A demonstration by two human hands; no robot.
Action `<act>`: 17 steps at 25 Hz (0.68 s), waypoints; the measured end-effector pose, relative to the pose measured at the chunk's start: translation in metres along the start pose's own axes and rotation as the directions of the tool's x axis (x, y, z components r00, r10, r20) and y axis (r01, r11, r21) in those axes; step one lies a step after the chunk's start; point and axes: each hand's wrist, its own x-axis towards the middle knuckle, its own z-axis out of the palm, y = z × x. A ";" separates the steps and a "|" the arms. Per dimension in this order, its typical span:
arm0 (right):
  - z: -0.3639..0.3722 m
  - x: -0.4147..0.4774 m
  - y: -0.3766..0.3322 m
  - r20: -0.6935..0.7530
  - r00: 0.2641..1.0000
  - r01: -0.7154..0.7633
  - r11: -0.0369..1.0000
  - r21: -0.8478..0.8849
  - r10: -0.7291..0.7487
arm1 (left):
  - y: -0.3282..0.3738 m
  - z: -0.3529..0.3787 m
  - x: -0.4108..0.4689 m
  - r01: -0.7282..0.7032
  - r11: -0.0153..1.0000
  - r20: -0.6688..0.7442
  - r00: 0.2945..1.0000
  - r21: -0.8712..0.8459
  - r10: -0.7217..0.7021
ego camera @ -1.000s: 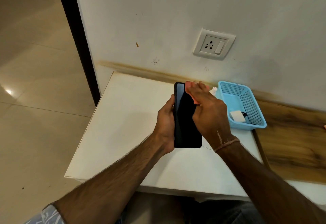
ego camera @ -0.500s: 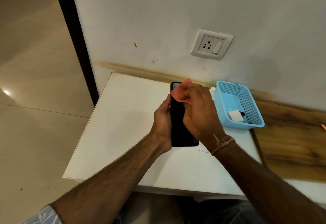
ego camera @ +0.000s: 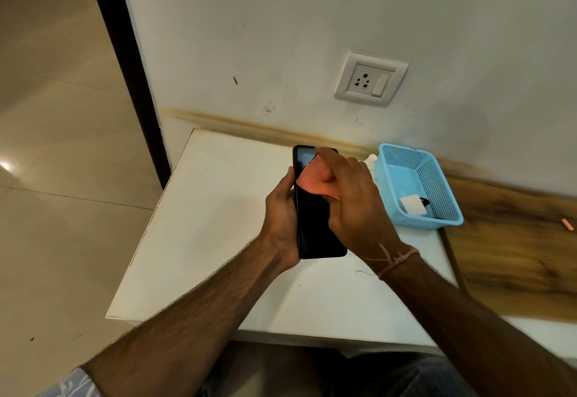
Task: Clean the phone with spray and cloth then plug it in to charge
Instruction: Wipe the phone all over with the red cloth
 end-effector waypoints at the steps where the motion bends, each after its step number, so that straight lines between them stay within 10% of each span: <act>1: 0.001 -0.004 0.000 0.014 0.999 0.037 0.999 -0.029 -0.037 | 0.001 -0.002 0.000 0.009 1.000 0.000 1.000 -0.003 -0.009; 7: -0.017 -0.032 -0.008 0.238 0.940 0.262 0.964 -0.037 -0.246 | 0.002 -0.003 0.001 0.040 0.998 0.030 0.999 -0.048 -0.038; 13: -0.001 -0.058 -0.014 0.284 0.952 -0.125 0.992 0.014 0.116 | 0.003 0.004 -0.003 0.036 0.994 0.022 0.999 -0.104 -0.034; 17: 0.003 -0.032 -0.014 0.138 0.989 -0.043 0.997 -0.057 0.051 | -0.002 0.009 -0.006 0.034 0.999 -0.007 0.999 0.005 -0.034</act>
